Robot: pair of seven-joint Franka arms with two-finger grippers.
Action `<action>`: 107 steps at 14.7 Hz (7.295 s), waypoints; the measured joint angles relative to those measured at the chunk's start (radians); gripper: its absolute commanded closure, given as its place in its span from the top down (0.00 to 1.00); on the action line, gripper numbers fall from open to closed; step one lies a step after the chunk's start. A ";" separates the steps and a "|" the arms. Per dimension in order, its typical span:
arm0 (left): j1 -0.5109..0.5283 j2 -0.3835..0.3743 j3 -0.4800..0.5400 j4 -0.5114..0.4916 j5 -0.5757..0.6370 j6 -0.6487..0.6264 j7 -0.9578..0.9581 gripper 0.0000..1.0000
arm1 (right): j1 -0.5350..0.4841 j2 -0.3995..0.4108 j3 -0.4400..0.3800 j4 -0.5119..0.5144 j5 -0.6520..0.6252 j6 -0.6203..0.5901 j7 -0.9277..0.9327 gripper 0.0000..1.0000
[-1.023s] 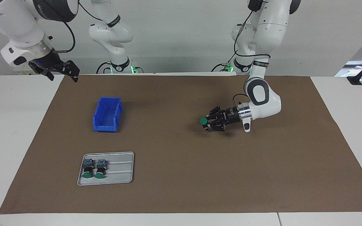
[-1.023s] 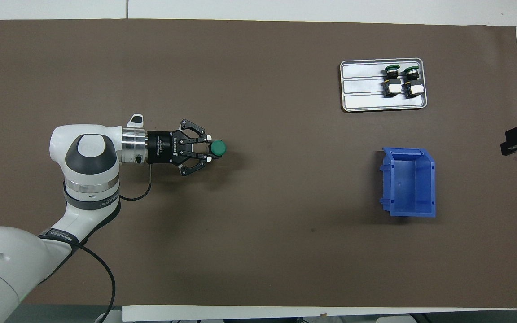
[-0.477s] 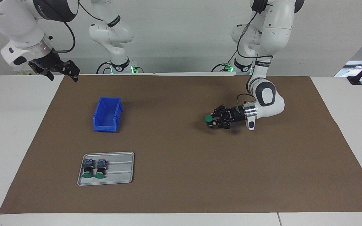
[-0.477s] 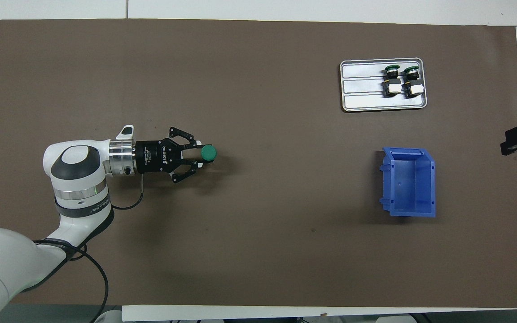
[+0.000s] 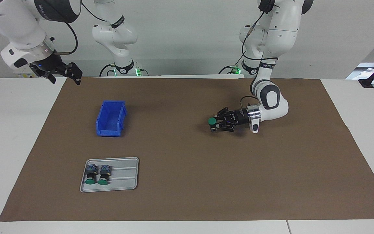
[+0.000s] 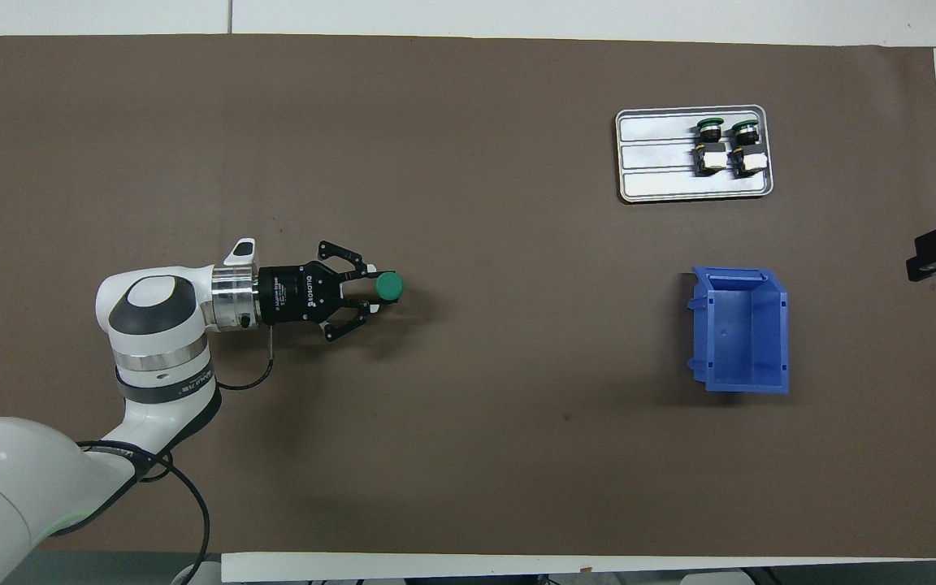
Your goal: Place and press button with both arms
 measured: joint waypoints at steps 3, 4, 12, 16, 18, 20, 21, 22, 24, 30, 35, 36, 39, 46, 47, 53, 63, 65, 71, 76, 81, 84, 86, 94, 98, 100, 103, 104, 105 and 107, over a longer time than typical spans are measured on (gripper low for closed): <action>-0.002 0.006 0.000 -0.010 -0.014 0.001 0.020 0.17 | 0.000 0.000 0.000 0.000 0.000 0.000 0.000 0.99; -0.002 0.007 0.000 -0.014 -0.020 0.002 0.027 0.17 | 0.000 0.000 0.000 0.000 0.000 0.000 0.000 0.99; -0.033 0.008 0.000 -0.024 -0.060 0.049 0.052 0.21 | 0.000 0.000 0.000 0.000 0.000 0.000 0.000 0.99; -0.042 0.008 0.000 -0.028 -0.066 0.057 0.061 0.26 | 0.000 0.000 0.000 0.000 0.000 0.000 0.000 0.99; -0.041 0.008 0.001 -0.032 -0.066 0.058 0.068 0.31 | 0.000 0.000 0.000 0.000 0.000 0.000 0.000 0.99; -0.041 0.008 0.001 -0.033 -0.067 0.059 0.071 0.37 | 0.000 0.000 0.000 0.000 0.000 0.000 0.000 0.99; -0.041 0.008 0.001 -0.033 -0.068 0.059 0.072 0.39 | 0.000 0.000 0.000 0.000 0.000 0.000 0.000 0.99; -0.041 0.008 0.001 -0.033 -0.068 0.059 0.073 0.40 | 0.000 0.000 0.000 0.000 0.000 0.000 0.000 0.99; -0.041 0.008 0.002 -0.035 -0.068 0.060 0.074 0.44 | 0.000 0.000 0.000 0.000 0.000 0.000 0.000 0.99; -0.041 0.008 0.004 -0.040 -0.068 0.061 0.074 0.51 | 0.000 0.000 0.000 0.000 0.000 0.000 0.000 0.99; -0.041 0.007 0.004 -0.040 -0.069 0.069 0.069 0.63 | 0.000 0.000 0.000 0.000 0.000 0.000 0.000 0.99; -0.041 0.006 0.005 -0.040 -0.069 0.081 0.062 0.65 | 0.000 0.000 0.000 0.000 0.000 0.000 0.000 0.99; -0.041 -0.001 0.004 -0.038 -0.070 0.109 0.038 0.69 | 0.000 0.000 0.000 0.000 0.000 0.000 0.000 0.99; -0.041 -0.011 0.004 -0.038 -0.070 0.115 0.021 1.00 | 0.000 0.000 0.000 0.000 0.000 0.000 0.000 0.99; -0.041 -0.017 0.004 -0.037 -0.070 0.115 0.010 1.00 | 0.000 0.000 0.000 0.000 0.000 0.000 0.000 0.99; -0.050 -0.095 0.005 -0.036 -0.011 0.166 -0.062 1.00 | 0.000 0.000 0.000 0.000 0.000 0.000 0.000 0.99; -0.005 -0.252 0.020 0.055 0.559 0.217 -0.393 1.00 | 0.000 0.000 0.000 0.000 0.000 0.000 0.000 0.99; 0.000 -0.267 0.020 0.073 0.649 0.217 -0.406 1.00 | 0.000 0.000 0.000 0.000 0.000 0.000 0.000 0.99; -0.003 -0.272 0.015 0.162 0.935 0.193 -0.439 1.00 | 0.000 0.000 0.000 0.000 0.000 0.000 0.000 0.99; -0.040 -0.271 0.008 0.245 1.211 0.161 -0.438 1.00 | 0.000 0.000 0.000 0.000 0.000 0.000 0.000 0.99; -0.124 -0.270 0.003 0.279 1.496 0.160 -0.373 1.00 | 0.000 0.000 0.000 0.000 0.000 0.000 0.000 0.99; -0.133 -0.266 0.003 0.294 1.569 0.160 -0.293 0.95 | 0.000 0.000 0.000 0.000 0.000 0.000 0.000 0.99; -0.135 -0.260 0.002 0.312 1.573 0.144 -0.243 0.91 | 0.000 0.000 0.000 0.000 0.000 0.000 0.000 0.99; -0.237 -0.141 -0.002 0.440 1.577 0.059 -0.198 0.13 | 0.000 0.000 0.000 0.000 0.000 0.000 0.000 0.99; -0.295 -0.086 -0.003 0.476 1.577 0.053 -0.217 0.02 | 0.000 0.000 0.000 0.000 0.000 0.000 0.000 0.99; -0.307 -0.071 -0.002 0.476 1.577 0.054 -0.222 0.00 | 0.000 0.000 0.000 0.000 0.000 0.000 0.000 0.99; -0.307 -0.050 0.000 0.476 1.577 0.062 -0.223 0.00 | 0.000 0.000 0.000 0.000 0.000 0.000 0.000 0.99; -0.307 -0.046 0.000 0.476 1.577 0.067 -0.223 0.00 | 0.000 0.000 0.000 0.000 0.000 0.000 0.000 0.99; -0.307 -0.042 0.000 0.472 1.577 0.072 -0.223 0.00 | 0.000 0.000 0.000 0.000 0.000 0.000 0.000 0.99; -0.309 -0.035 -0.001 0.466 1.577 0.087 -0.223 0.00 | 0.000 0.000 0.000 0.000 0.000 0.000 0.000 0.99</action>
